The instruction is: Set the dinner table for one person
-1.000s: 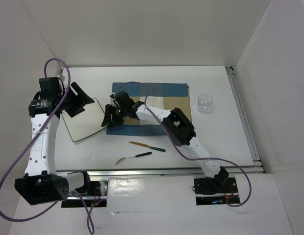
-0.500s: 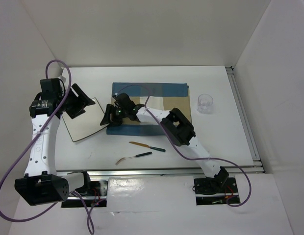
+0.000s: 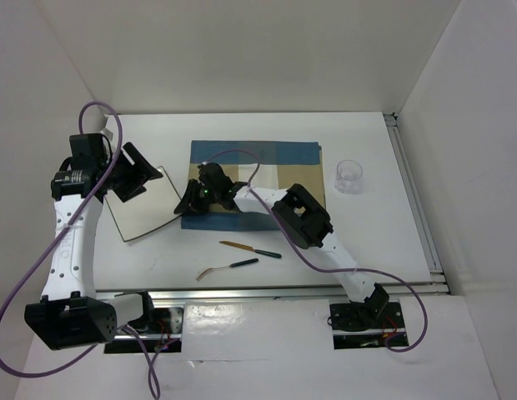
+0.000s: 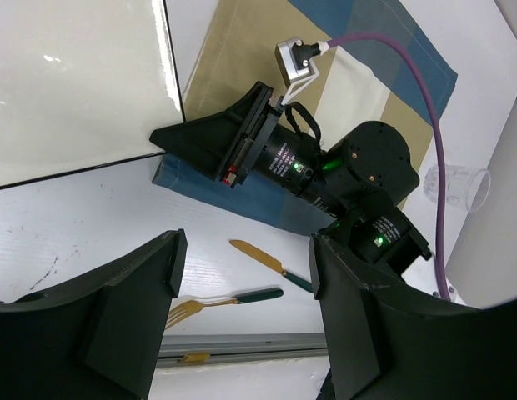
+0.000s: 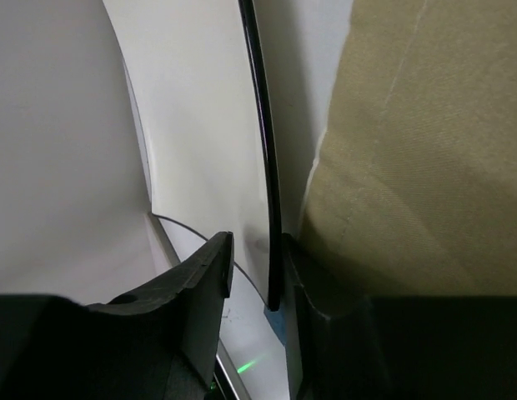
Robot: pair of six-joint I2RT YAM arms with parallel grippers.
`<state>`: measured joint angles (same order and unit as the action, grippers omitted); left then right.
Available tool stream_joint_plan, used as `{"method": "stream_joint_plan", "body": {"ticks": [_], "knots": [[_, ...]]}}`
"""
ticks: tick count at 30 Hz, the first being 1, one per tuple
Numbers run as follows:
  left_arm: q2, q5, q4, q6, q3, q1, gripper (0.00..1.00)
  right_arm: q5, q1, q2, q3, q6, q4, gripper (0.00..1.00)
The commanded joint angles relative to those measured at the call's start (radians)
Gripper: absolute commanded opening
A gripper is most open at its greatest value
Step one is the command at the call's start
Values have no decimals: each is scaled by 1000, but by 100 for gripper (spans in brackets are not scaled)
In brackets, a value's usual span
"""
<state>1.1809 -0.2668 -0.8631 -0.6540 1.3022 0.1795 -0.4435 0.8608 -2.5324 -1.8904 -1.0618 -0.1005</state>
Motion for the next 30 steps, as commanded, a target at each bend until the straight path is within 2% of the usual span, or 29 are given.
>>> {"method": "stream_joint_plan", "body": {"ticks": [1,10,21,30], "knots": [[-26,-14,10,24,2,-5,78,17,4,33,1,-24,-59,34],[-7,-23,10,33,23,-5,78,8,-14,73,10,-35,-70,0],[11,-32,-8,24,83,-14,78,-41,-32,164,20,-24,-202,0],[49,-8,-37,5,178,-23,78,-195,-98,219,39,-58,-401,0]]}}
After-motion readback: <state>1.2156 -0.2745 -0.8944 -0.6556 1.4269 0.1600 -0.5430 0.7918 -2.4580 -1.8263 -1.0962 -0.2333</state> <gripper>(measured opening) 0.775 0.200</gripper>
